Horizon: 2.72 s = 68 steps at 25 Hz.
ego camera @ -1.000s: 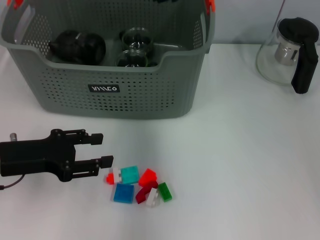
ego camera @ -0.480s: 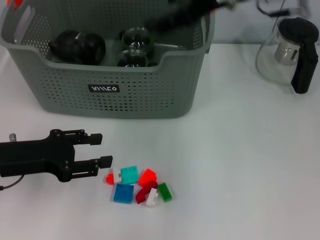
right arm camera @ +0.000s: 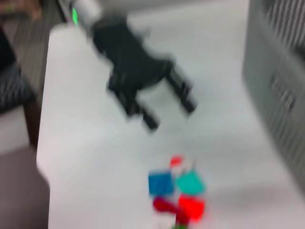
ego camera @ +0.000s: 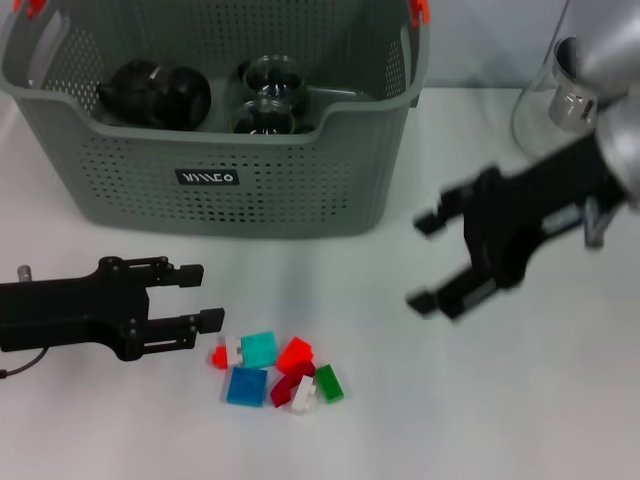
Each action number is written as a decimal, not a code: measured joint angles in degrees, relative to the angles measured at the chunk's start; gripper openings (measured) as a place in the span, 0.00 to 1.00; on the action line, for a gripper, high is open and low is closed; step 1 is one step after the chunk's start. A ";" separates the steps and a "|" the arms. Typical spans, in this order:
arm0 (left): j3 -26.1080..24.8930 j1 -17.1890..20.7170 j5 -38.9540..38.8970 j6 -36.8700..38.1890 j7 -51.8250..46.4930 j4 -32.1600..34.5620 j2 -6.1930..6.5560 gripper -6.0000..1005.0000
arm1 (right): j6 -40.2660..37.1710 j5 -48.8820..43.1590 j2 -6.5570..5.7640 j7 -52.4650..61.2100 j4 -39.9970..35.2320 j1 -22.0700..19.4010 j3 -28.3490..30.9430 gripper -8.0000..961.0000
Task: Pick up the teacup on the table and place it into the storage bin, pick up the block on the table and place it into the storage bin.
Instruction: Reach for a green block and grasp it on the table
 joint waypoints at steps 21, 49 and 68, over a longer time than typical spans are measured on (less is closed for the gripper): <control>-0.90 -0.17 -0.18 -0.58 0.13 -0.28 0.00 0.66 | 28.43 -5.39 0.95 8.91 16.22 8.93 -39.61 0.99; -1.39 -0.18 0.26 -0.57 0.34 -0.32 0.09 0.66 | 32.34 2.29 1.20 5.06 24.66 13.04 -48.11 0.98; -1.39 0.20 0.26 -0.44 0.49 -0.16 0.09 0.66 | 33.48 3.51 1.39 4.29 26.67 13.93 -48.28 0.74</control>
